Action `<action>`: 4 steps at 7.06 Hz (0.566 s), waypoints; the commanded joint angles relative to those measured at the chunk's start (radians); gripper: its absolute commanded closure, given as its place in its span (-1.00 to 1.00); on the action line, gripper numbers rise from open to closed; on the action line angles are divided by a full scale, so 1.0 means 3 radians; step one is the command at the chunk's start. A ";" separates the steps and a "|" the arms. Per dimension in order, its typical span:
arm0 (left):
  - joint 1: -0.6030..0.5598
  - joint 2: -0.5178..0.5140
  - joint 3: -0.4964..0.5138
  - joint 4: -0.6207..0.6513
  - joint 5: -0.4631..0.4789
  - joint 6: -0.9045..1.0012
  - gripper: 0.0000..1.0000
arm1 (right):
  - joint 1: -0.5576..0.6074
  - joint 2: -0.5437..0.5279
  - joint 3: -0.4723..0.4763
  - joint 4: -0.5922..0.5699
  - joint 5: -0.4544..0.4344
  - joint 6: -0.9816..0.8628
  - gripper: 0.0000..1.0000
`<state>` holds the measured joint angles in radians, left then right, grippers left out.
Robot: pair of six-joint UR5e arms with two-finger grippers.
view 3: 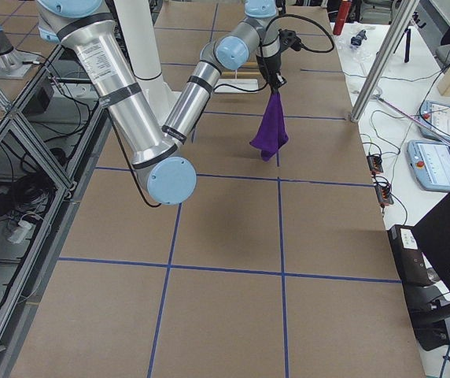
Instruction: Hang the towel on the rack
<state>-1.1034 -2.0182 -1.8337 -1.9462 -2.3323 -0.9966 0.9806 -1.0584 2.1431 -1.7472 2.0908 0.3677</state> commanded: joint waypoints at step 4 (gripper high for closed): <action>0.1120 -0.0885 0.0461 0.0121 0.0927 -0.2296 -0.27 | -0.0961 0.0234 0.0178 0.0588 -0.1031 0.0691 1.00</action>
<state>-0.8249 -2.2479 -1.7475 -1.9094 -2.1026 -1.6130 0.7463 -1.0165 2.1833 -1.5771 1.8392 0.5586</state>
